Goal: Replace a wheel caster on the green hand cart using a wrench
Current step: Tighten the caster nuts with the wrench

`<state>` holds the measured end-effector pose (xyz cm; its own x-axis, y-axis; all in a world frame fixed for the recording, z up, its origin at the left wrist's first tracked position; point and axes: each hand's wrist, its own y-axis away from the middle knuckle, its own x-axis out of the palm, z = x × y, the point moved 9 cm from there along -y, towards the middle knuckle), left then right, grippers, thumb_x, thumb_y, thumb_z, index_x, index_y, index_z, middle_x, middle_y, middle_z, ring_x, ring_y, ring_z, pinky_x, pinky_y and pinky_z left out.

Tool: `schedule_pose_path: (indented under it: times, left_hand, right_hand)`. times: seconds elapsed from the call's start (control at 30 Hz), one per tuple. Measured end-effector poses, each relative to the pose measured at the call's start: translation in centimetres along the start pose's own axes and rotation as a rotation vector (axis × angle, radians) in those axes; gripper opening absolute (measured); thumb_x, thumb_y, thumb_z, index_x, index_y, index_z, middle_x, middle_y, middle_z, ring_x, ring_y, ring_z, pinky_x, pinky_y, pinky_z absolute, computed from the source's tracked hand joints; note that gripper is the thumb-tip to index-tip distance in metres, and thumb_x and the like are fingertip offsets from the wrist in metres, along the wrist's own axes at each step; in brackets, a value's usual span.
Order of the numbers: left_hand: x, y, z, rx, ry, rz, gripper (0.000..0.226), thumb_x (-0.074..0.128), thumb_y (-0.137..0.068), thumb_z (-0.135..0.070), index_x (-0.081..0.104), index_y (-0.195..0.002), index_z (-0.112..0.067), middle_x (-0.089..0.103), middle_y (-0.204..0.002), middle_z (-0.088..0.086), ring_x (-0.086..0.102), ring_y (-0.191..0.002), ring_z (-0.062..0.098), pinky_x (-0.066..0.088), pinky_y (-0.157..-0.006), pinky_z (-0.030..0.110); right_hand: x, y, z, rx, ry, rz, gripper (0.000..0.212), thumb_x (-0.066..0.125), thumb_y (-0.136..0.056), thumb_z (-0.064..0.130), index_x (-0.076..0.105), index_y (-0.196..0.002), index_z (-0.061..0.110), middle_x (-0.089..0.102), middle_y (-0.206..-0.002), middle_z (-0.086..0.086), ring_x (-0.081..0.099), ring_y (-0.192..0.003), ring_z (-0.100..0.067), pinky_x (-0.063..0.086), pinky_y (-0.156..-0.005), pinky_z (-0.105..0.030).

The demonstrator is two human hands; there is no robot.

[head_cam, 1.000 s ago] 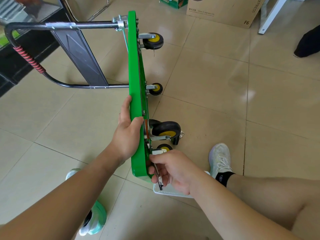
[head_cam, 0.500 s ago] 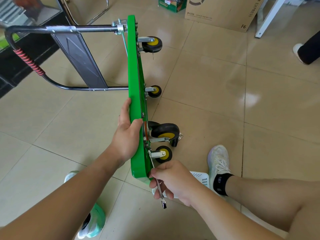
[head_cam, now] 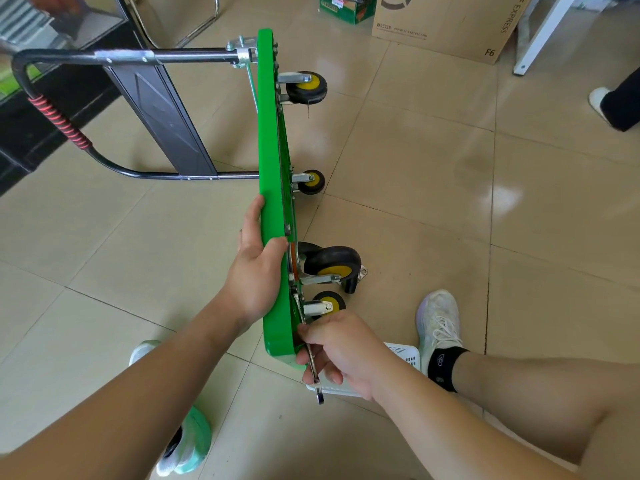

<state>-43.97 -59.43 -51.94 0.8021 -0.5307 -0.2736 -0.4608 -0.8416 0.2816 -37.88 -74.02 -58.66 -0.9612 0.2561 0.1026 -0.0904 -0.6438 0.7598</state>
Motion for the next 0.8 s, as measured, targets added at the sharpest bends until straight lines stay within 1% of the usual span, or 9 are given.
schedule_pose_path:
  times: [0.1, 0.17, 0.2, 0.27, 0.33, 0.4, 0.57, 0.67, 0.8]
  left_hand:
    - [0.0, 0.0, 0.0, 0.001, 0.003, -0.001, 0.075, 0.041, -0.083, -0.045, 0.012, -0.150, -0.061, 0.050, -0.144, -0.003, 0.062, -0.116, 0.022, 0.051, -0.103, 0.051]
    - [0.0, 0.0, 0.0, 0.000, -0.002, 0.001, 0.074, 0.040, -0.084, -0.045, 0.011, -0.150, -0.062, 0.050, -0.145, -0.003, 0.062, -0.117, 0.021, 0.050, -0.104, 0.051]
    - [0.0, 0.0, 0.0, 0.000, -0.004, 0.003, 0.074, 0.040, -0.084, -0.045, 0.011, -0.150, -0.062, 0.050, -0.145, -0.003, 0.061, -0.117, 0.021, 0.050, -0.104, 0.050]
    - [0.0, 0.1, 0.0, 0.000, -0.002, 0.004, 0.074, 0.040, -0.084, -0.045, 0.011, -0.150, -0.062, 0.050, -0.144, -0.003, 0.062, -0.116, 0.021, 0.051, -0.103, 0.051]
    - [0.0, 0.1, 0.0, 0.000, 0.003, 0.002, 0.073, 0.040, -0.083, -0.046, 0.012, -0.148, -0.063, 0.050, -0.144, -0.003, 0.063, -0.115, 0.022, 0.052, -0.101, 0.051]
    - [0.0, 0.0, 0.0, 0.004, 0.008, -0.003, 0.073, 0.041, -0.083, -0.046, 0.013, -0.148, -0.063, 0.050, -0.145, -0.003, 0.063, -0.114, 0.022, 0.052, -0.101, 0.051]
    - [-0.1, -0.1, 0.1, 0.013, 0.008, -0.009, 0.074, 0.041, -0.083, -0.046, 0.014, -0.150, -0.060, 0.048, -0.150, -0.006, 0.060, -0.122, 0.019, 0.049, -0.106, 0.048]
    - [0.0, -0.2, 0.1, 0.016, 0.013, -0.019, 0.076, 0.040, -0.085, -0.042, 0.013, -0.154, -0.054, 0.051, -0.148, -0.007, 0.060, -0.120, 0.018, 0.050, -0.100, 0.038]
    - [0.1, -0.1, -0.2, 0.021, 0.001, -0.015, 0.077, 0.039, -0.085, -0.041, 0.012, -0.155, -0.052, 0.050, -0.148, -0.007, 0.059, -0.122, 0.017, 0.048, -0.097, 0.034]
  right_hand:
    - [-0.2, 0.0, -0.2, -0.023, 0.001, -0.012, 0.026, 0.056, -0.101, 0.014, 0.063, -0.110, -0.010, 0.067, -0.064, -0.006, 0.064, -0.046, -0.022, 0.026, -0.033, -0.021]
    - [-0.4, -0.4, -0.5, -0.056, 0.066, -0.038, 0.024, 0.056, -0.101, 0.013, 0.067, -0.107, -0.007, 0.067, -0.067, -0.007, 0.061, -0.047, -0.024, 0.043, -0.038, -0.025]
    - [-0.5, -0.8, -0.7, -0.081, 0.114, -0.051, 0.024, 0.055, -0.102, 0.015, 0.069, -0.105, -0.005, 0.068, -0.067, -0.005, 0.061, -0.048, -0.024, 0.054, -0.049, -0.032]
    - [-0.9, -1.6, -1.5, -0.114, 0.221, -0.082, 0.023, 0.055, -0.102, 0.018, 0.072, -0.099, 0.003, 0.069, -0.065, 0.002, 0.061, -0.049, -0.020, 0.060, -0.068, -0.044]
    - [-1.2, -2.4, -2.2, -0.141, 0.279, -0.106, 0.025, 0.053, -0.102, 0.018, 0.072, -0.092, 0.005, 0.068, -0.067, 0.002, 0.060, -0.049, -0.015, 0.060, -0.070, -0.046]
    - [-1.5, -3.2, -2.5, -0.181, 0.324, -0.114, 0.024, 0.053, -0.102, 0.017, 0.072, -0.089, 0.008, 0.068, -0.075, -0.001, 0.061, -0.053, -0.007, 0.059, -0.065, -0.036]
    - [-2.9, -6.5, -2.2, -0.273, 0.533, -0.169, 0.028, 0.056, -0.101, 0.021, 0.071, -0.124, 0.024, 0.072, -0.112, -0.004, 0.064, -0.102, -0.023, 0.053, -0.097, -0.037]
    - [-3.7, -7.9, -1.9, -0.298, 0.560, -0.178, 0.030, 0.055, -0.100, 0.016, 0.071, -0.123, 0.026, 0.072, -0.112, -0.007, 0.065, -0.105, -0.029, 0.051, -0.100, -0.042]
    - [-4.1, -6.1, -2.7, -0.249, 0.555, -0.147, 0.028, 0.054, -0.101, 0.019, 0.071, -0.122, 0.026, 0.071, -0.109, -0.003, 0.064, -0.098, -0.021, 0.050, -0.088, -0.028]
